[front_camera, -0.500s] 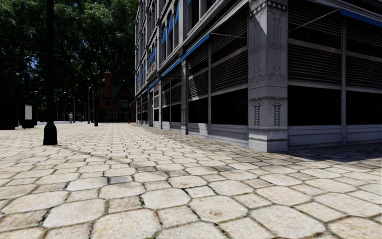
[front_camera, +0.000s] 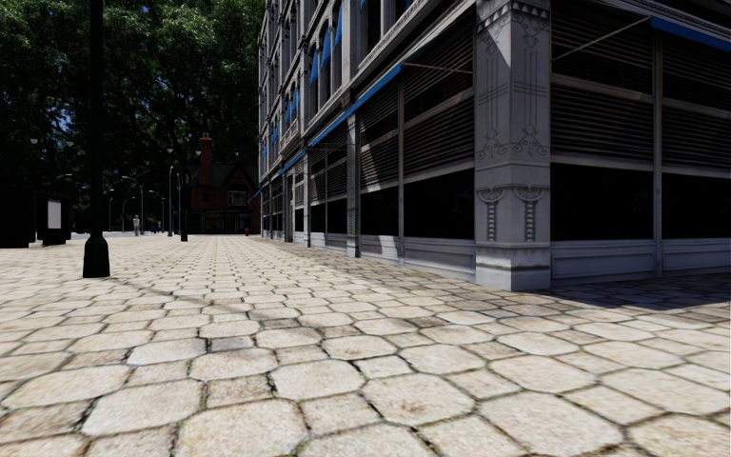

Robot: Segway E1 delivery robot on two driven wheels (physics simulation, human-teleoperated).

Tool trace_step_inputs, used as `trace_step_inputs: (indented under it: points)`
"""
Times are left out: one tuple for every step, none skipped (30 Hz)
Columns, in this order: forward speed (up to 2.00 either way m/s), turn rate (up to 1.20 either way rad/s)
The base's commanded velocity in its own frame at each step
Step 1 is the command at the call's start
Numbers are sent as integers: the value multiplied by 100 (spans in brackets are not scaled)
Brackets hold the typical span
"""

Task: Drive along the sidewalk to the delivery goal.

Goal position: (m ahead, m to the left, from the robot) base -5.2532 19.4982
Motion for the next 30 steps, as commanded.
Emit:
trace_step_inputs:
  points:
    - [0,0]
    - [0,0]
    - [0,0]
    - [0,0]
    - [0,0]
    - [0,0]
    - [0,0]
    - [0,0]
    - [0,0]
    - [0,0]
    - [0,0]
    - [0,0]
    - [0,0]
    - [0,0]
    - [0,0]
    - [11,5]
    - [86,21]
    - [86,21]
    - [111,30]
    - [123,39]
    - [127,50]
    - [127,55]
    - [127,55]
    - [127,57]
    - [127,57]
    - [127,58]
    - [127,58]
    - [127,58]
    - [127,58]
    - [127,59]
